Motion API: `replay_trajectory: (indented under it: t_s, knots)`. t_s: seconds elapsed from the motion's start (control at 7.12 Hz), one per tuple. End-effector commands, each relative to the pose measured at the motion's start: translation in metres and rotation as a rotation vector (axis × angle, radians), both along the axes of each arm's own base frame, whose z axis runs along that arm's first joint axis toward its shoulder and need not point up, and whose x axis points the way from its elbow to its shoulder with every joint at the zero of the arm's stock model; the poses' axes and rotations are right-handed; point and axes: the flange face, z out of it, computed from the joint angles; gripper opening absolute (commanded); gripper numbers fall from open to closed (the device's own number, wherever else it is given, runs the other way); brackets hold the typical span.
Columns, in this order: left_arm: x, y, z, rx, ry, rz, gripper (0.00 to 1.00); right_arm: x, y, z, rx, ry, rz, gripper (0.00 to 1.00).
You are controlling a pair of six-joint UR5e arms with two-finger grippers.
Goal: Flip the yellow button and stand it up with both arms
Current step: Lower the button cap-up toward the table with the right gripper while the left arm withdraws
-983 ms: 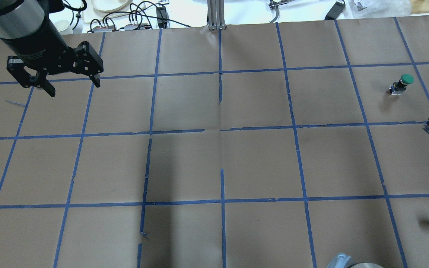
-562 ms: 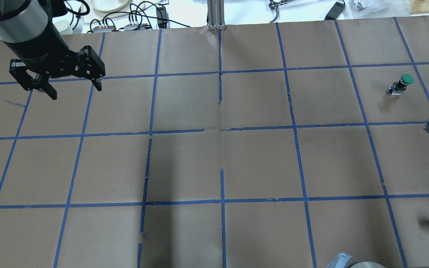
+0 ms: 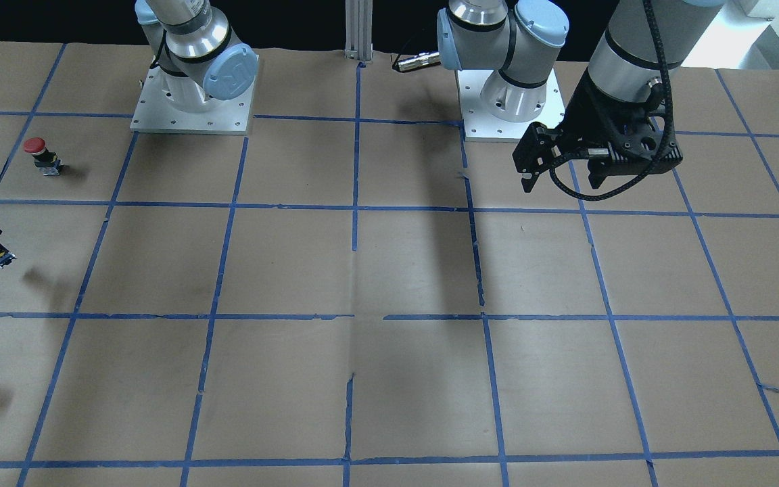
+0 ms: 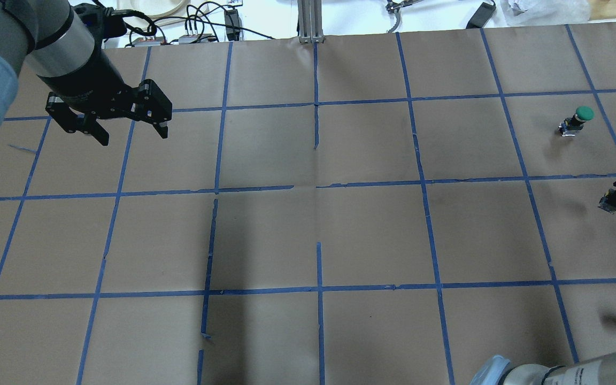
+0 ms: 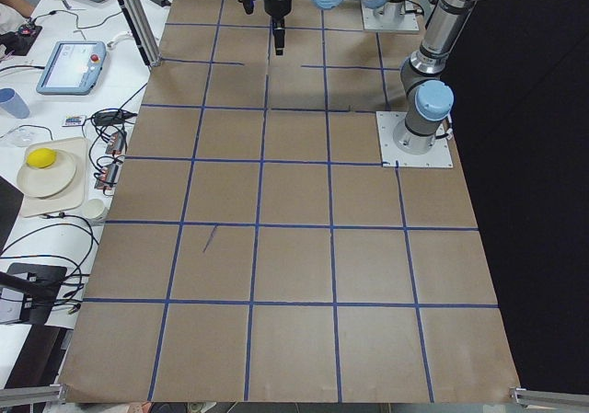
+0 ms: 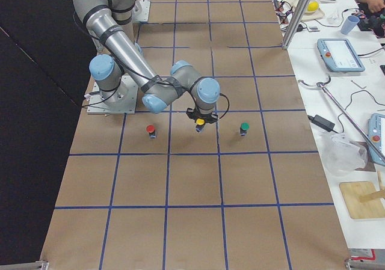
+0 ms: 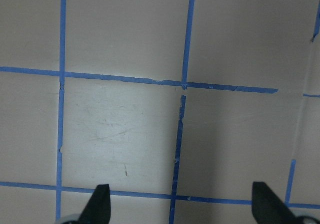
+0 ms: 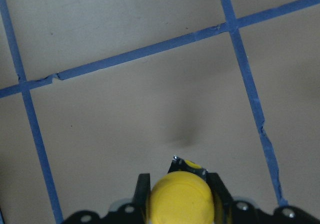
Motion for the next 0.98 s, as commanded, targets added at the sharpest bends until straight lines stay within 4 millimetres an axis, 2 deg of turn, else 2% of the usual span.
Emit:
replay_trajectory:
  t_s: [0.0,0.28,0.56,0.7,0.84]
  knots:
    - [0.000,-0.002,-0.004,0.010,0.001,-0.006,1.00,-0.010,0.016,-0.016,-0.004,-0.079,0.135,0.09]
    - [0.000,-0.003,0.000,0.001,0.000,-0.054,1.00,-0.009,0.017,-0.023,0.003,-0.106,0.161,0.13]
    - [0.002,-0.003,0.003,-0.004,-0.006,-0.055,1.00,-0.010,0.015,-0.032,0.008,-0.121,0.161,0.33]
    - [0.003,-0.005,0.011,-0.020,-0.009,-0.051,1.00,-0.010,0.015,-0.032,0.010,-0.120,0.159,0.43]
    - [0.008,-0.003,0.017,-0.032,-0.012,-0.042,1.00,-0.010,0.016,-0.032,0.014,-0.121,0.156,0.61]
